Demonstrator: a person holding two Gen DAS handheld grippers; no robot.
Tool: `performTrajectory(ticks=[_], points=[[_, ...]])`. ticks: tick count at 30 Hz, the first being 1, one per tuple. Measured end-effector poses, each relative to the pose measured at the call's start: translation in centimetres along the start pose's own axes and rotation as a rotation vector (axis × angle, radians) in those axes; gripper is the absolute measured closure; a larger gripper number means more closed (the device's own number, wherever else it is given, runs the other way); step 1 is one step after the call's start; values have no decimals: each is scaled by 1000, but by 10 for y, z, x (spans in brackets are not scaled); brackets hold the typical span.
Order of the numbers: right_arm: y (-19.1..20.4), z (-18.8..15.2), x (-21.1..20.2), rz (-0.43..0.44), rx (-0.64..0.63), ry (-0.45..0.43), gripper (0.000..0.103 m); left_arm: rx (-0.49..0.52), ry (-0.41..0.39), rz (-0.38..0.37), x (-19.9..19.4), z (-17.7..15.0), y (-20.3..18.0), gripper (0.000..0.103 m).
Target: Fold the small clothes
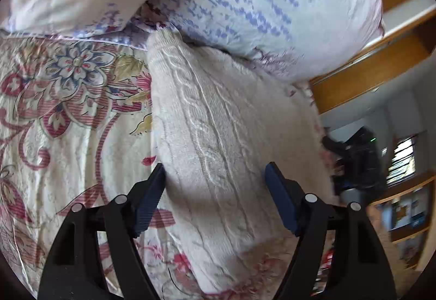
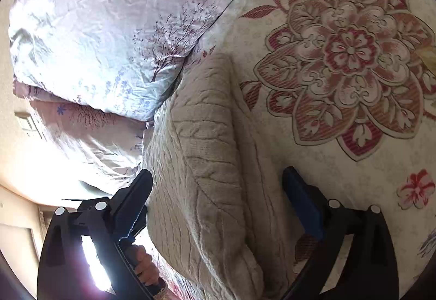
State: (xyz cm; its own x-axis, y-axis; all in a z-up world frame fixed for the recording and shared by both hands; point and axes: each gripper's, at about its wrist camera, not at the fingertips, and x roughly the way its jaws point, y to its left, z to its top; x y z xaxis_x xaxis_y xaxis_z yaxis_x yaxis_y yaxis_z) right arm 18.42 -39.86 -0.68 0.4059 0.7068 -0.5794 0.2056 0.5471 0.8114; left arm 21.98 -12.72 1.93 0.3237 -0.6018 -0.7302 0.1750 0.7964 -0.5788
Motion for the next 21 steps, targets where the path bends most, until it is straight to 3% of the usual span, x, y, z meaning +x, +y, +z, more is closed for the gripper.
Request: performTrajectory(ticks=[1, 2, 3, 4, 6, 8, 11, 12, 14, 15, 16, 18, 19, 20, 21], points=[[1, -1, 1, 3, -10, -1, 15, -3, 0, 11, 7, -2, -1, 27], [2, -3, 4, 9, -22, 5, 31, -26, -6, 2, 13, -1, -1, 27], [3, -6, 12, 11, -22, 29, 59, -43, -29, -6, 16, 1, -1, 32], [4, -11, 16, 16, -21, 32, 62, -63, -28, -14, 15, -1, 0, 38], [16, -21, 14, 83, -56, 10, 66, -92, -45, -66, 6, 2, 5, 62], [43, -37, 11, 152, -131, 27, 68, -51, -58, -132, -18, 0, 8, 66], [76, -66, 25, 175, -263, 91, 68, 75, -124, -135, -70, -12, 12, 65], [82, -73, 32, 152, -303, 110, 68, 109, -139, -99, -82, -13, 18, 64], [84, -82, 53, 21, -361, 134, 68, 189, -131, 74, -88, -20, 30, 57], [79, -82, 60, -34, -339, 129, 68, 195, -109, 160, -84, -23, 36, 55], [71, -79, 63, -31, -271, 124, 63, 174, -75, 230, -77, -25, 45, 51], [67, -77, 54, 19, -185, 69, 53, 137, -115, 211, -85, -31, 51, 51], [69, -77, 49, 29, -180, 30, 41, 135, -148, 209, -90, -33, 48, 50], [73, -74, 48, 46, -184, 15, 40, 138, -172, 212, -92, -34, 45, 46], [77, -74, 51, 55, -195, 23, 49, 140, -187, 219, -96, -37, 44, 42]])
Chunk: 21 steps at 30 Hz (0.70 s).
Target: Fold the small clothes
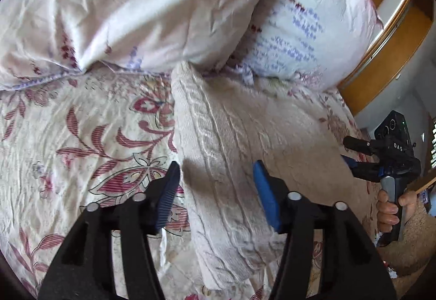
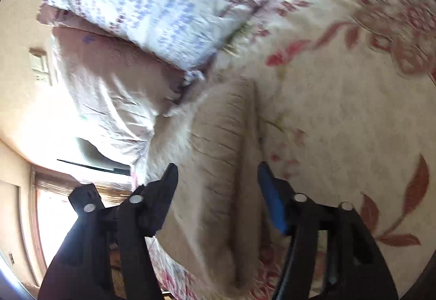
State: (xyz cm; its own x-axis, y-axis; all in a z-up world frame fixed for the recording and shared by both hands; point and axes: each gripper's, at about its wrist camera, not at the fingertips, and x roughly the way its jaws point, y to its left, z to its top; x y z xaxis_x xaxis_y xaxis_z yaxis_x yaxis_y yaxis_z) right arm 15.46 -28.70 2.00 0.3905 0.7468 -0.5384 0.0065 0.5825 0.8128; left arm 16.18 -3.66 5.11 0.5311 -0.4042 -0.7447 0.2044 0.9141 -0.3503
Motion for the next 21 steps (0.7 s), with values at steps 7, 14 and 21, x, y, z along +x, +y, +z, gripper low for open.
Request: performTrajectory(ticks=[7, 14, 21], points=[[5, 23, 14, -268, -3, -95, 95, 45, -64, 96, -34, -26, 4, 25], [41, -22, -22, -516, -223, -257, 20, 183, -99, 261, -65, -96, -16, 2], [28, -99, -58, -734, -420, -321, 5, 73, -6, 274, -41, -122, -13, 2]])
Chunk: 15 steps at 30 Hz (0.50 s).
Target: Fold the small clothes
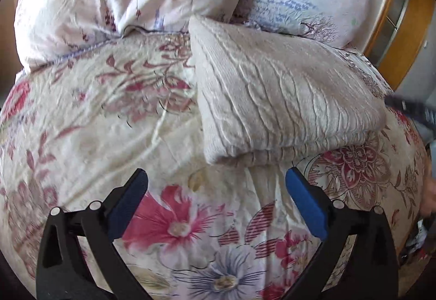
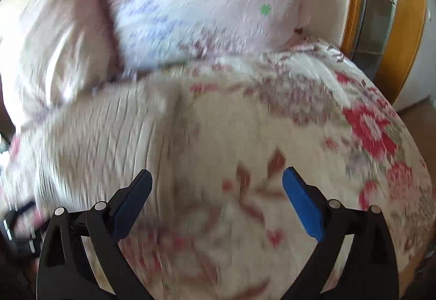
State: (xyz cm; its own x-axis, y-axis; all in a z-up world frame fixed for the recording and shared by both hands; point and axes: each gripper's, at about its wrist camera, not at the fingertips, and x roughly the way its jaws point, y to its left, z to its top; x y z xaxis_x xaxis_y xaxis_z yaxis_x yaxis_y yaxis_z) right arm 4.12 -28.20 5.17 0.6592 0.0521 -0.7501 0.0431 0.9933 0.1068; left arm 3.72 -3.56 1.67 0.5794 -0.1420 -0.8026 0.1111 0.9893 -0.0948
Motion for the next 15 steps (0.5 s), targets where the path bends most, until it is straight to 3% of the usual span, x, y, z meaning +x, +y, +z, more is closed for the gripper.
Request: performTrajectory(ticks=[5, 9, 15], points=[[38, -40, 15, 64, -89, 119, 5, 25, 34, 69, 9, -5, -7, 2], [63, -46, 30, 71, -168, 144, 5, 41, 37, 112, 10, -8, -10, 2], [65, -51, 32, 44, -178, 108, 1, 46, 8, 105, 9, -11, -7, 2]])
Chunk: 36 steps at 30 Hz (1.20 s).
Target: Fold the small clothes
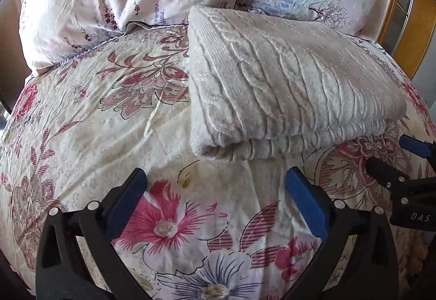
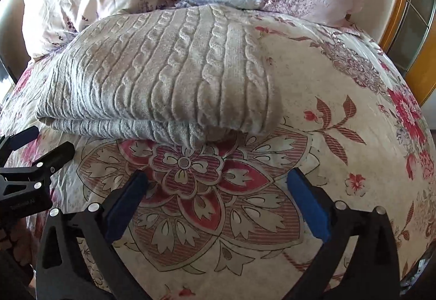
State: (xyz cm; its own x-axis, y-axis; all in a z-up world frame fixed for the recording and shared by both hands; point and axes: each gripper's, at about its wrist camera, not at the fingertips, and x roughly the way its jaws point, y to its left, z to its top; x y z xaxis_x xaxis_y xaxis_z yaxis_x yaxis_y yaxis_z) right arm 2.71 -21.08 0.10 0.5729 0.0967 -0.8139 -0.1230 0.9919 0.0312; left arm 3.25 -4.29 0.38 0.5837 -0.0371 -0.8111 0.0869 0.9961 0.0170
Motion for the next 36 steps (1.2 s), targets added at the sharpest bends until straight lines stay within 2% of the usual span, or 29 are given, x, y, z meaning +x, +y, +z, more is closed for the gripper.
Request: performTrajectory(ticks=[36], points=[[0, 0, 1, 1, 2, -8, 1, -2, -1, 3, 0, 0, -2, 2]])
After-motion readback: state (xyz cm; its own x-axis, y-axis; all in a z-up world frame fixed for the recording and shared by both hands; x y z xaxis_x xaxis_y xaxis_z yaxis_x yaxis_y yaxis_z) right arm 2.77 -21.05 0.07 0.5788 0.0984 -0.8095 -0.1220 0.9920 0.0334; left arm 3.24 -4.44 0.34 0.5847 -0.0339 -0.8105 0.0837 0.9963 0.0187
